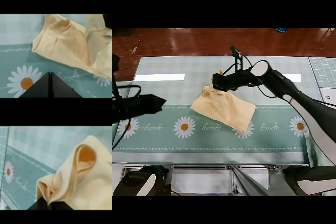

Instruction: Fold the shirts.

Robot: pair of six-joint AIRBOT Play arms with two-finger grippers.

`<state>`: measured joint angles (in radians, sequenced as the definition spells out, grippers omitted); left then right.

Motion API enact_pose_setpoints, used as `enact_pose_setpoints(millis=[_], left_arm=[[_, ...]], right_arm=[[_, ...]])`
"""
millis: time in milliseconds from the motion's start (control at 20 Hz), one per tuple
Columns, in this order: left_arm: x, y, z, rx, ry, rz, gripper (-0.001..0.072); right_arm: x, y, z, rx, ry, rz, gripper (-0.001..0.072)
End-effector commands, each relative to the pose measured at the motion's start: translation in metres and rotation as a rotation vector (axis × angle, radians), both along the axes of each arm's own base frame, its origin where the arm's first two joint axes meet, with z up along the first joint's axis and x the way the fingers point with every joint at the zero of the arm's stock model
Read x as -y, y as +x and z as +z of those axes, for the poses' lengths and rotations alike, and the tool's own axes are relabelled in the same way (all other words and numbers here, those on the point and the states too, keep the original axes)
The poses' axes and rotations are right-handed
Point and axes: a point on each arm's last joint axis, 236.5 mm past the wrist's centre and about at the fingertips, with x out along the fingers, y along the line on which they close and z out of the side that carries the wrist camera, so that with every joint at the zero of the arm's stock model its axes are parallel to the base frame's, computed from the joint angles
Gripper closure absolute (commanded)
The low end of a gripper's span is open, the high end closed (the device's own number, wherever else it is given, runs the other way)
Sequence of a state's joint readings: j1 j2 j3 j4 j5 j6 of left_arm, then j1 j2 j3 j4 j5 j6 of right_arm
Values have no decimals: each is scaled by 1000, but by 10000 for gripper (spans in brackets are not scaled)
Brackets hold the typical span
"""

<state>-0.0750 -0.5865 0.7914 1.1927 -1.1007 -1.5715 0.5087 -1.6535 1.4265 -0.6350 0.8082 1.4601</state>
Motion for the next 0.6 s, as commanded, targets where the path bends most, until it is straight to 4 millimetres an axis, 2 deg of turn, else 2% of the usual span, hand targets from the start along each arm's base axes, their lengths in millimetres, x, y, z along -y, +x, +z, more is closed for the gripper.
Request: enact_pose_setpoints(millis=[0,50,150,250,300,350,450,500,550], left_arm=[[0,-15,-33,-66,-17,14,685],[0,-14,-40,-71,-18,21,685],[-4,-4,-45,-47,-17,47,685],[-18,10,-39,8,17,87,685],[-28,15,-32,29,30,114,685],[-37,17,-23,39,30,143,685],[-52,17,-13,41,32,191,685],[-57,15,-11,40,30,208,685],[-58,13,-11,35,29,211,685]], right_arm=[[-24,-2,-19,-80,42,16,500],[-28,-11,-20,-86,39,46,323],[-24,-31,-16,-99,24,141,300],[13,-41,5,-116,-13,205,300],[42,-42,19,-112,-54,213,300],[83,-42,33,-88,-142,194,300],[185,-41,52,-21,-428,45,300],[242,-46,57,6,-579,-86,300],[287,-55,58,16,-674,-225,300]])
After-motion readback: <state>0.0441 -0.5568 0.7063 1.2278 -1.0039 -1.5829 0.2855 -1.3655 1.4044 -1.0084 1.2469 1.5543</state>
